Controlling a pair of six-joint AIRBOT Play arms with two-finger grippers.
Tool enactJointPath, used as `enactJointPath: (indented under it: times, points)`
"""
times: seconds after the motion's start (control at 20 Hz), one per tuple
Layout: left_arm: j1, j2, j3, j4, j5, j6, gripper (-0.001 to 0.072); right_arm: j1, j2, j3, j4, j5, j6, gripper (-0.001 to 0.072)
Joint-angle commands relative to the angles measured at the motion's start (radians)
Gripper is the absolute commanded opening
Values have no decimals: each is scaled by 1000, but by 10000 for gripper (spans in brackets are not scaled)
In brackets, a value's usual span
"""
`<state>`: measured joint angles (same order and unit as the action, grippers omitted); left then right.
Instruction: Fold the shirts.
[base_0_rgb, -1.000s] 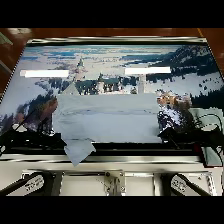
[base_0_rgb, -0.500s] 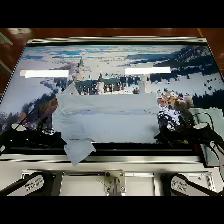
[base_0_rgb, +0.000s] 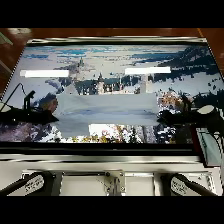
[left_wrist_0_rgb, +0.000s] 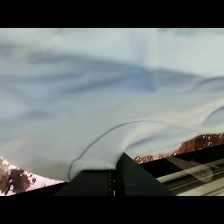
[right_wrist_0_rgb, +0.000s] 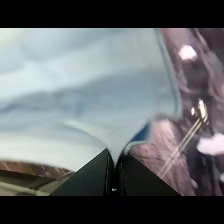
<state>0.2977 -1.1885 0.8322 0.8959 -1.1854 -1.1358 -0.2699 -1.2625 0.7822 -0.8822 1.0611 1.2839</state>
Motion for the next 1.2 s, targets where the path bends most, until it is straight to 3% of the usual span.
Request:
enactJointPath:
  times: [0.0, 0.2, 0.4, 0.75, 0.95, 1.0, 1.1, 1.15]
  points:
    - [-33, -79, 163, 1, -4, -21, 41, 82, -51, 142, 6, -132, 60, 65]
    - [-55, -278, 336, -8, -5, -51, 41, 157, -225, 330, -10, -194, 76, 65]
    - [-55, -458, 512, -8, -5, -86, 42, 175, -380, 485, -53, -255, 156, 65]
    - [-55, -645, 658, -52, 10, -100, 41, 174, -461, 508, -248, -240, 264, 66]
    - [-67, -684, 680, -85, 33, -100, 43, 174, -468, 508, -248, -229, 271, 88]
    - [-72, -687, 680, -85, 33, -100, 76, 174, -467, 508, -248, -225, 272, 175]
    - [-77, -687, 685, -85, 19, -100, 366, 174, -463, 508, -243, -221, 266, 488]
    - [-75, -687, 695, -85, -4, -99, 446, 169, -449, 508, -243, -210, 241, 569]
